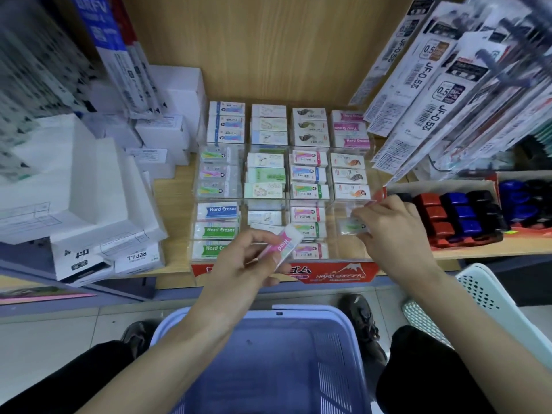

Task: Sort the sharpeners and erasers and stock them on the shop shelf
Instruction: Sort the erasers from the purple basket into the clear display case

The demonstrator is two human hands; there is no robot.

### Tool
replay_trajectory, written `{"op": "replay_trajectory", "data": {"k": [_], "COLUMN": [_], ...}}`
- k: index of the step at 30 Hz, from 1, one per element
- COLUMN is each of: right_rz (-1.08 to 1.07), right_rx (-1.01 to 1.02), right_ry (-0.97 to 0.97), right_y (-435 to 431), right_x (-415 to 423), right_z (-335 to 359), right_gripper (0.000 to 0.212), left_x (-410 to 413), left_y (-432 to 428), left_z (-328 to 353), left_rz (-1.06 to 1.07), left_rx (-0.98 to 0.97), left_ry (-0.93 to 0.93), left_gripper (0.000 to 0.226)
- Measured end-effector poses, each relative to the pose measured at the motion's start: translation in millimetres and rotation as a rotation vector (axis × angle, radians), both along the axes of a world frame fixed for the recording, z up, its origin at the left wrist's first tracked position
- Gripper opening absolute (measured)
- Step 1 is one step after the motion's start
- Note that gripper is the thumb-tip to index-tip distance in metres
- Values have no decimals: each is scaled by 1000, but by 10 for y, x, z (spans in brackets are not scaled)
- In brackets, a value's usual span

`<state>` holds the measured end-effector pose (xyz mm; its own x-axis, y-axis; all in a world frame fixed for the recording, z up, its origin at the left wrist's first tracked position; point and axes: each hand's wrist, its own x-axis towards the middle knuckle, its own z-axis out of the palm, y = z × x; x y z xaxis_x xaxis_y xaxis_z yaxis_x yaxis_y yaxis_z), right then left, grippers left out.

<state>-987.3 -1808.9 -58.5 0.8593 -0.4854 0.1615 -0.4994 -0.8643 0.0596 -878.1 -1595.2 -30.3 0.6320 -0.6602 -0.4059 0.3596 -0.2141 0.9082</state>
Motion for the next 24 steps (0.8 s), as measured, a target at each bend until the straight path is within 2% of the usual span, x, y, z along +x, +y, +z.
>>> {"op": "replay_trajectory", "data": {"k": [6,11,16,18,21,24], "right_rz": [-39,-69,-48,6,74,82], "right_rx": [-96,-28,-92,-66,2,72], "right_ry": [83,65,28,83,283,360], "right_y": [22,51,-27,-45,-16,-43], "right_x": [115,156,32,-1,32,102], "right_z": [-100,-137,-63,-37,31,112], "right_gripper": [36,50,47,45,41,44], "left_x": [38,31,11,3,4,6], "left_y": [35,32,24,23,22,17], "left_z": [1,11,21,25,34,36], "left_rz": [1,6,1,1,-4,-11], "left_rx": [10,9,16,21,31,36], "left_ry": [9,2,4,1,-8,-17], "left_gripper": [13,11,10,10,10,10]}}
